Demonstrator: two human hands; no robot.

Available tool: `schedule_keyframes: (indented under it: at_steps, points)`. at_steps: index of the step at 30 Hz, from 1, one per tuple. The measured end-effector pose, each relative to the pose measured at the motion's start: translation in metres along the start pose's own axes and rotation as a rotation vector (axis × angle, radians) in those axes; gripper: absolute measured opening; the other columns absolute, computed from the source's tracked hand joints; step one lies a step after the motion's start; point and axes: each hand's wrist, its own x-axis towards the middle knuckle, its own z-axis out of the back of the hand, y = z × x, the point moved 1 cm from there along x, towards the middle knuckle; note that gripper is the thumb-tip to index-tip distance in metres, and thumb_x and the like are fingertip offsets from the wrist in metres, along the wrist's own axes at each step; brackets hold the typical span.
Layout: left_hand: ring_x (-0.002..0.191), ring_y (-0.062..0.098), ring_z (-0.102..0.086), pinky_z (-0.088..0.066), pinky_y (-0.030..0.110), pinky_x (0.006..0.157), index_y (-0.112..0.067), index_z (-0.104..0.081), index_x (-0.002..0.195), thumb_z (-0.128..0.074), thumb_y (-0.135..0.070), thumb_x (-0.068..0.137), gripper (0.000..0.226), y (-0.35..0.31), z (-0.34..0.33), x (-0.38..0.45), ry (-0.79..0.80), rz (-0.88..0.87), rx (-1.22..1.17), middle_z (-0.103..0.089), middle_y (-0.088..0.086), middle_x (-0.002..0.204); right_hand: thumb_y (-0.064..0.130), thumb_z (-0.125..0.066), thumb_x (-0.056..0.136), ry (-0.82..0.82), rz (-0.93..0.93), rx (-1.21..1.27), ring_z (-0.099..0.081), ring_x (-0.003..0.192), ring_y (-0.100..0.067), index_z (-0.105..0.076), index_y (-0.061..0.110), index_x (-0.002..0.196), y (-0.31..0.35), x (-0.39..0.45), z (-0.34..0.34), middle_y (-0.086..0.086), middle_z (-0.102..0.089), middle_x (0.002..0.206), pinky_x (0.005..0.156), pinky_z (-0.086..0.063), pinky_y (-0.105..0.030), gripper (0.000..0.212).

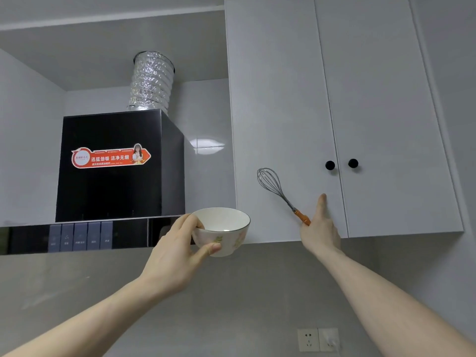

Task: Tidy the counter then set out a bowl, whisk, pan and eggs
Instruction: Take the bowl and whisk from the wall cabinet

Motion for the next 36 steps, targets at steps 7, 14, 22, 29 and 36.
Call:
schedule_keyframes:
  at_steps: [7,14,22,29,36]
  points:
    - [0.107,0.005,-0.056,-0.052,0.041,0.087,-0.033,-0.045,0.096,-0.069,-0.051,0.087,0.031,0.021,0.012,-0.036,0.027,0.031,-0.034,-0.052,-0.024,0.12,0.022,-0.051,0.098,-0.017,0.043,0.257,-0.06,0.11,-0.036,-0.022,0.029,0.159,-0.011,-0.027,-0.018,-0.004,-0.063,0.119,0.087,-0.048,-0.04,0.068]
    - [0.121,0.001,-0.052,-0.05,0.039,0.094,-0.033,-0.046,0.094,-0.072,-0.047,0.085,0.031,0.05,0.043,-0.117,0.03,0.102,-0.029,-0.048,-0.029,0.135,0.012,-0.057,0.096,0.18,0.123,0.545,-0.044,0.055,-0.016,-0.072,0.026,0.087,0.015,-0.132,-0.074,0.01,-0.048,0.05,0.055,-0.035,-0.03,0.022]
    - [0.122,0.007,-0.051,-0.046,0.029,0.093,-0.031,-0.046,0.096,-0.078,-0.041,0.084,0.036,0.094,0.085,-0.251,0.101,0.302,0.117,-0.032,-0.032,0.151,0.013,-0.067,0.094,0.9,0.059,0.61,-0.047,0.051,0.002,-0.075,0.019,0.09,0.036,-0.278,-0.143,0.023,-0.057,0.051,0.059,-0.032,-0.021,0.011]
    - [0.128,0.004,-0.047,-0.046,0.036,0.1,-0.03,-0.049,0.096,-0.08,-0.042,0.081,0.036,0.152,0.14,-0.39,0.143,0.633,0.148,-0.035,-0.029,0.151,0.034,-0.065,0.096,1.277,-0.102,0.572,-0.03,0.044,-0.007,-0.075,0.02,0.1,0.043,-0.43,-0.204,0.012,-0.035,0.051,0.05,-0.024,-0.024,0.018]
    - [0.131,-0.002,-0.044,-0.039,0.027,0.098,-0.034,-0.055,0.091,-0.086,-0.042,0.072,0.037,0.195,0.209,-0.487,0.042,0.885,0.203,-0.039,-0.032,0.145,0.031,-0.05,0.105,1.45,-0.253,0.612,-0.025,0.045,-0.006,-0.072,0.02,0.108,0.087,-0.537,-0.24,0.006,-0.035,0.058,0.041,-0.019,-0.02,0.024]
